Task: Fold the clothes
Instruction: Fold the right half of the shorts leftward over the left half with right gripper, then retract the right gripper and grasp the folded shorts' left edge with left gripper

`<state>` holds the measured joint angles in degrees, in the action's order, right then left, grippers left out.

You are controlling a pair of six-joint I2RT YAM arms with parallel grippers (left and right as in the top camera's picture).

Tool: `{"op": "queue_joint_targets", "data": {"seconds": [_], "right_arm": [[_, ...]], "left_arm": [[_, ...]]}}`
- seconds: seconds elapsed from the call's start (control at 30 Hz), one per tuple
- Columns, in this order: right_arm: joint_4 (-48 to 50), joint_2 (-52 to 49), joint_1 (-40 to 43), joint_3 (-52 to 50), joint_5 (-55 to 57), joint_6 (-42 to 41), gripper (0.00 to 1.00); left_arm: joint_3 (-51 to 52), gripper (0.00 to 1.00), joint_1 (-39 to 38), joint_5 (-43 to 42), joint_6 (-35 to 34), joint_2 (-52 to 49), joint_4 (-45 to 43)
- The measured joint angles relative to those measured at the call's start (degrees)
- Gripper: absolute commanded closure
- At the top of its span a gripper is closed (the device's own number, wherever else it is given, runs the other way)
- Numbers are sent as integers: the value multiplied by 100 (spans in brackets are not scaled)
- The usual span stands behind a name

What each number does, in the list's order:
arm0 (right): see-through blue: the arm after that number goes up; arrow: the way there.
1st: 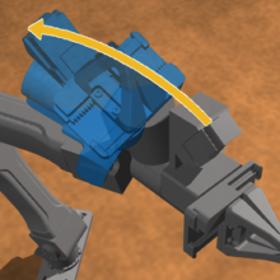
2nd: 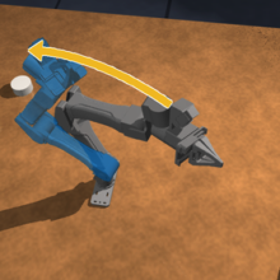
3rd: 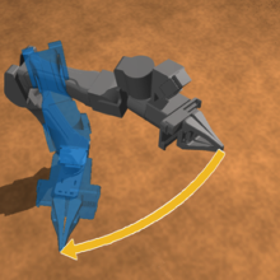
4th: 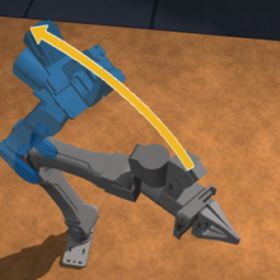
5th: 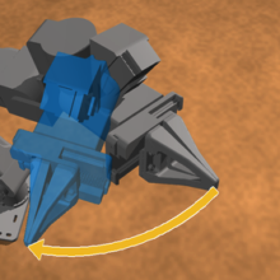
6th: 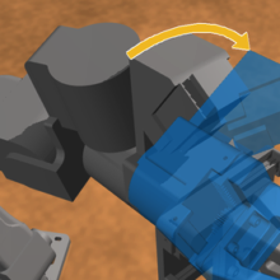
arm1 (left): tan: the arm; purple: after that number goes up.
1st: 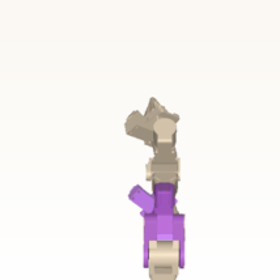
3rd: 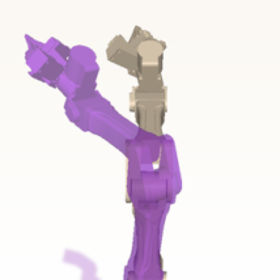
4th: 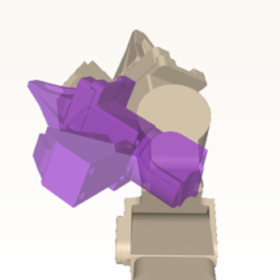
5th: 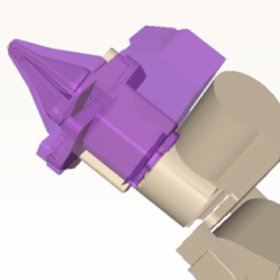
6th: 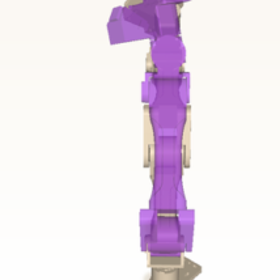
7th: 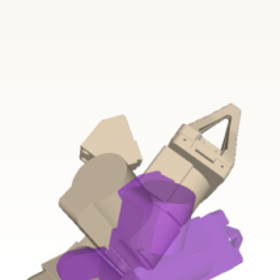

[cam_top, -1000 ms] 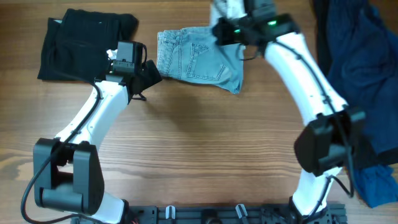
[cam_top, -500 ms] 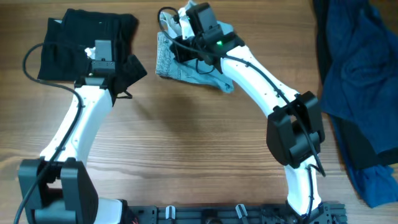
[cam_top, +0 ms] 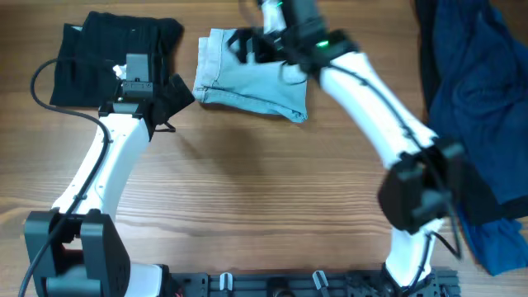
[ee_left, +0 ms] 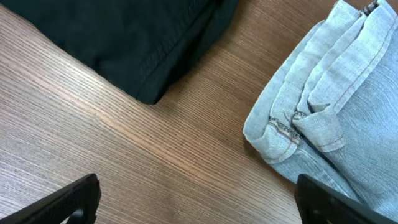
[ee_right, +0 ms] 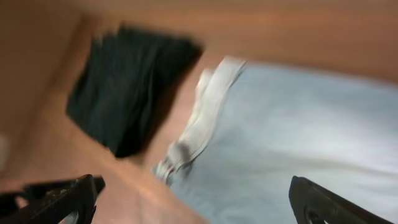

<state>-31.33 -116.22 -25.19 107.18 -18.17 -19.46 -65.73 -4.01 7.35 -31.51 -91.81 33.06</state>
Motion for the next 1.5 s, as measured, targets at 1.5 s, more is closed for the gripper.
{"op": "queue_joint_targets", "data": {"seconds": [1.5], "right_arm": [[-2979, 205, 2649, -195, -238, 481, 1]], "left_arm": [[-1158, 0, 424, -3560, 1915, -2326, -1338]]}}
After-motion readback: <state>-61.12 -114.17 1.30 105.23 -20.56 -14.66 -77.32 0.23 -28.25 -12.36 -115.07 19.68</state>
